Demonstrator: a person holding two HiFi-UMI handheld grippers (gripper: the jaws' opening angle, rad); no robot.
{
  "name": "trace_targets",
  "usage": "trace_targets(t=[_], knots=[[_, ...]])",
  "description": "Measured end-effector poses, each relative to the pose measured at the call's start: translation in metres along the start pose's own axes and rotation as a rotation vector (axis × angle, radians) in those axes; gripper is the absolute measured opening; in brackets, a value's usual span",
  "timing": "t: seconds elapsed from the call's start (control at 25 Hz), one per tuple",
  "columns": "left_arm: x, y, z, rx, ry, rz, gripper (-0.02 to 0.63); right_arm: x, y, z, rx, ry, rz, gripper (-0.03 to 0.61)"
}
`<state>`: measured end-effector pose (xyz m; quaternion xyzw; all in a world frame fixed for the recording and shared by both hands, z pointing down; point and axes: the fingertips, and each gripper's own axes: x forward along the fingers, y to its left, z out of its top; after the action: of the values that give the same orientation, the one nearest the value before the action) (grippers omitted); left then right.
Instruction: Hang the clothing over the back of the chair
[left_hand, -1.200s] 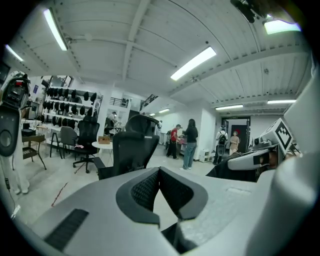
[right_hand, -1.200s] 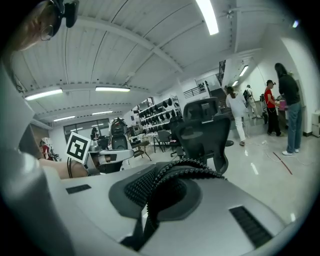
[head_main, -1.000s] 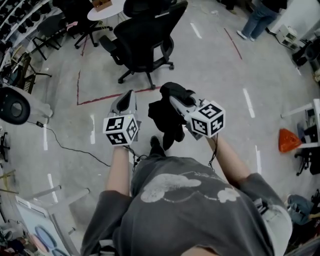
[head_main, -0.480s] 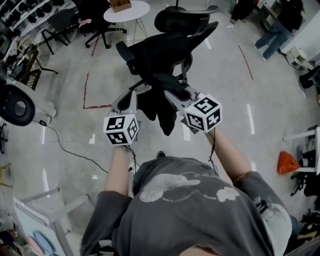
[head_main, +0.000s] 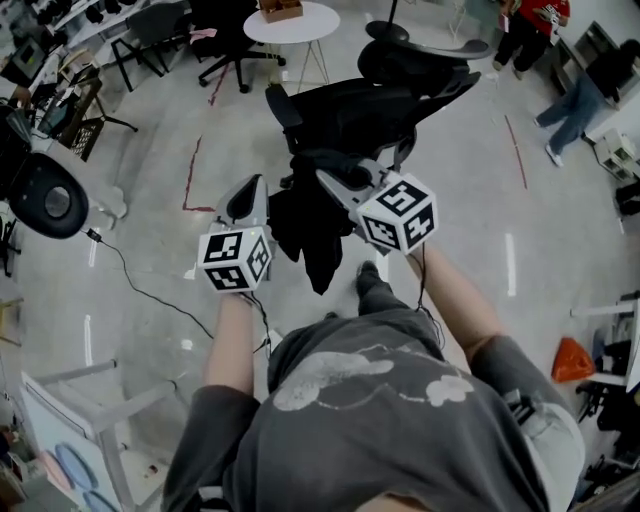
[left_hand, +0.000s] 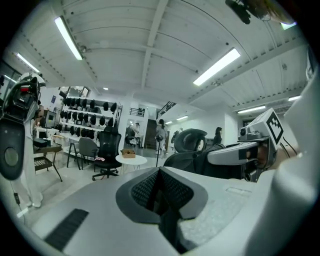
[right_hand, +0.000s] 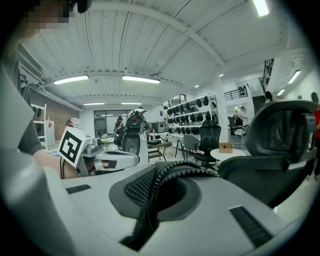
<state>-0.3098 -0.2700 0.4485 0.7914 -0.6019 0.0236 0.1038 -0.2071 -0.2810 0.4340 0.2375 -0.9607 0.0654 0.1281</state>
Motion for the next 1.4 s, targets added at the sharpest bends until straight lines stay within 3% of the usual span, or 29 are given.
trace_targets(t=[0.48,0.68,0.88,1.16,1.4], knots=[[0.023,0.067,0.053,0.045,-0.081,0.217,0.002,0.102,-0.014,0.074,-0.093,-0.071,0.258,0.000],[0.052,0.083,0.085,0.068,-0.117,0.287,0.002,0.131,-0.044,0.119,-0.113,-0.127,0.309,0.000],[0.085,0.083,0.128,0.095,-0.176,0.304,0.002,0.151,-0.082,0.172,-0.148,-0.180,0.340,0.000],[0.130,0.095,0.164,0.127,-0.173,0.341,0.002,0.168,-0.145,0.232,-0.136,-0.236,0.297,0.000],[0.164,0.089,0.189,0.132,-0.184,0.322,0.002,0.140,-0.205,0.284,-0.118,-0.308,0.175,0.000]])
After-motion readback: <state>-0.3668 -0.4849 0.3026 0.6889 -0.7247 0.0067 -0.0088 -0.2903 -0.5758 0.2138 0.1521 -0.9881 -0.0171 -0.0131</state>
